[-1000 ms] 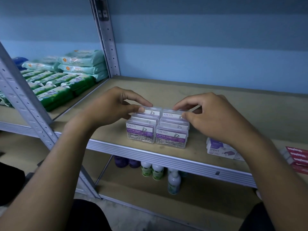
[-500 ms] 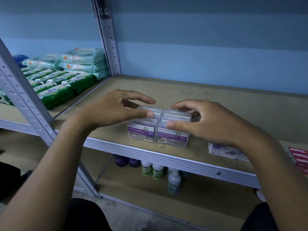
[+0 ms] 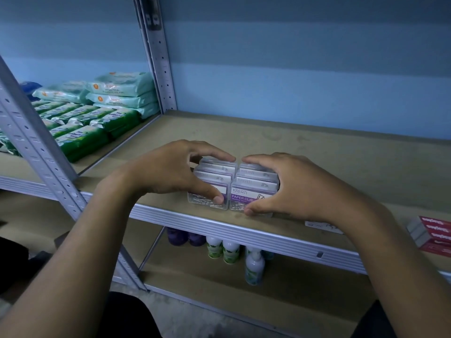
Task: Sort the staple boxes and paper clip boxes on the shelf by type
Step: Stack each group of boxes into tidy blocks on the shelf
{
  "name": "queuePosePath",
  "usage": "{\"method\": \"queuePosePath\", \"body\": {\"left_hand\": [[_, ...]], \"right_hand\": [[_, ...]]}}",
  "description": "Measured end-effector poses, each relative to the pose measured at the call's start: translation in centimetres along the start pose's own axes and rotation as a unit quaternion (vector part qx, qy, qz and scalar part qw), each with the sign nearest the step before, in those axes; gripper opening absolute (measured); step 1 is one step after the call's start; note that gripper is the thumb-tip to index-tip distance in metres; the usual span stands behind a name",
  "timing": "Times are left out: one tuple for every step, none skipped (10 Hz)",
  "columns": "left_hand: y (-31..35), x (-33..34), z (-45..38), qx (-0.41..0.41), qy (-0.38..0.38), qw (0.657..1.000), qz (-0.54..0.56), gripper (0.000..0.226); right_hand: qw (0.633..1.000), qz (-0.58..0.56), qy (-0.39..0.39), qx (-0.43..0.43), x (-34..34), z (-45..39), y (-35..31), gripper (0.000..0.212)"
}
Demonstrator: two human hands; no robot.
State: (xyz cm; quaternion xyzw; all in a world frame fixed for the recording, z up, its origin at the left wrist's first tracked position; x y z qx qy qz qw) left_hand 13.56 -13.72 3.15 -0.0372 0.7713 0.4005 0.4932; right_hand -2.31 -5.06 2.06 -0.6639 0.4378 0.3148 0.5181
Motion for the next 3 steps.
{"method": "queuePosePath", "body": {"left_hand": [[0.2, 0.1, 0.1, 0.001, 0.004, 1.0, 0.0, 0.071], [0.2, 0.0, 0.0, -0.002, 0.006, 1.0, -0.007, 0.072], [0.7, -0.1, 0.8, 0.006, 0.021, 1.0, 0.002, 0.078]], "right_hand": [[1.0, -0.007, 0.003, 0.003, -0.1, 0.1, 0.0, 0.098], [1.0, -0.009, 0.003, 0.004, 0.1, 0.0, -0.1, 0.102], [1.0, -0.023, 0.002, 0.009, -1.3, 1.4, -0.8, 0.108]]}}
Point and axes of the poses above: each hand's wrist, its own z-axis away from the middle knuckle, its own x-axis out of the palm, y = z × x, the point moved 8 cm from there along -z, towards the middle knuckle, and after that the axes turned 9 degrees about y, right-handed, at the moved point
